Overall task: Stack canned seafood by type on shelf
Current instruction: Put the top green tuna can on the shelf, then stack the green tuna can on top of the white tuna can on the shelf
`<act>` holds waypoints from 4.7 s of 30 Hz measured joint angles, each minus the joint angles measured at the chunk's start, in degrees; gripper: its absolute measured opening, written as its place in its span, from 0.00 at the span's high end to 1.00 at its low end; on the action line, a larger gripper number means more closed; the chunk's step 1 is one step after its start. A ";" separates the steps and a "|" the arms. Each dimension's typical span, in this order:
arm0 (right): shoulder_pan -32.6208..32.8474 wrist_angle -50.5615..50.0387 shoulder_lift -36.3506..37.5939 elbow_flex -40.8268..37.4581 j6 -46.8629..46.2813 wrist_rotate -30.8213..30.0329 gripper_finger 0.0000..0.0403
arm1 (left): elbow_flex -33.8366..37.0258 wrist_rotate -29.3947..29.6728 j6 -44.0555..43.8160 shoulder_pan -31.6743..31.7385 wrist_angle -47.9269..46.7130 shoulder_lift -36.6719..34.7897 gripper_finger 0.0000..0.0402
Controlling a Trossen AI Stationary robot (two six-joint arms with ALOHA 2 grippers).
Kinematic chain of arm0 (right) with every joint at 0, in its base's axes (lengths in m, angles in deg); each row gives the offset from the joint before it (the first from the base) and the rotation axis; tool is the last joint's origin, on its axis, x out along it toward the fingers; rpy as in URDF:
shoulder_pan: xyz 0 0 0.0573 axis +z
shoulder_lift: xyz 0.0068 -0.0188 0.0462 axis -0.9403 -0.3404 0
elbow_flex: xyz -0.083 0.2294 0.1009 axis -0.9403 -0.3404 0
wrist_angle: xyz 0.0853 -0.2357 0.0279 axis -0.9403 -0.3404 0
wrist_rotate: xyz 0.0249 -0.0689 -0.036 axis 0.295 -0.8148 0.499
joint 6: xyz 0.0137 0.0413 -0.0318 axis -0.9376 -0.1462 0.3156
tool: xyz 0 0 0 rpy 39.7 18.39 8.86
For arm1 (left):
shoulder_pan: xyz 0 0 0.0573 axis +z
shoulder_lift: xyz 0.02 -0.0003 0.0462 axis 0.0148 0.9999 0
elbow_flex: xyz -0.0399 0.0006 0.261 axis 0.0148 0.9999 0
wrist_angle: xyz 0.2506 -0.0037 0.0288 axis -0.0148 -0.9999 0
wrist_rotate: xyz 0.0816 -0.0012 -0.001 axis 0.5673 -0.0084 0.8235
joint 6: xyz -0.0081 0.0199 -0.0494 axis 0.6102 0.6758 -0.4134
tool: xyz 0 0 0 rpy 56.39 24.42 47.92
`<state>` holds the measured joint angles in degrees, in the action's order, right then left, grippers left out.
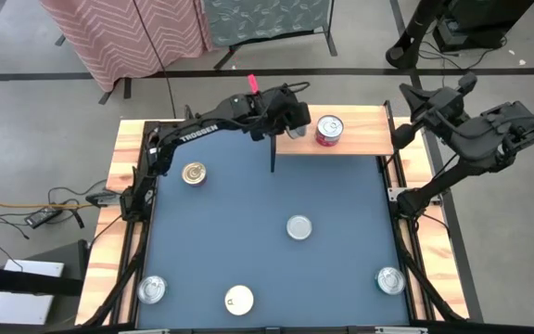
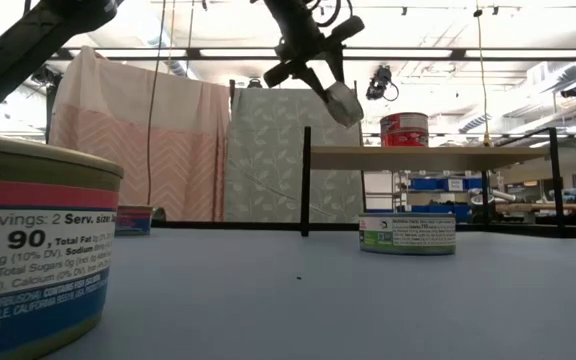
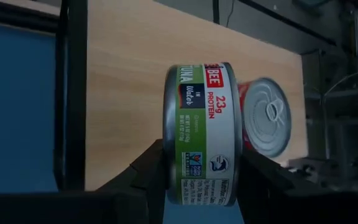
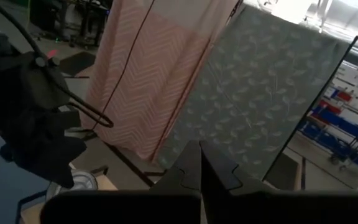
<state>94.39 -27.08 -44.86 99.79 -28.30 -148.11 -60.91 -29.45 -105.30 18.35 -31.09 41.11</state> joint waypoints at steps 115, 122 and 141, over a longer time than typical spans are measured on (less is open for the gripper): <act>-0.25 28.94 -12.41 0.04 -2.33 26.45 0.98 | 37.69 24.94 52.70 -13.70 -22.56 -86.73 0.76; -5.16 25.37 -16.21 0.07 -10.14 45.47 0.98 | 66.62 18.62 52.43 -13.70 -0.41 -109.30 0.76; -11.18 6.08 -29.34 -0.03 -14.86 74.39 0.98 | 97.49 11.49 43.37 -13.70 19.44 -122.33 0.76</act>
<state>83.21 -21.00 -74.20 99.76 -43.15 -73.72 36.58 -17.96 -61.93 4.64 -11.65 -81.22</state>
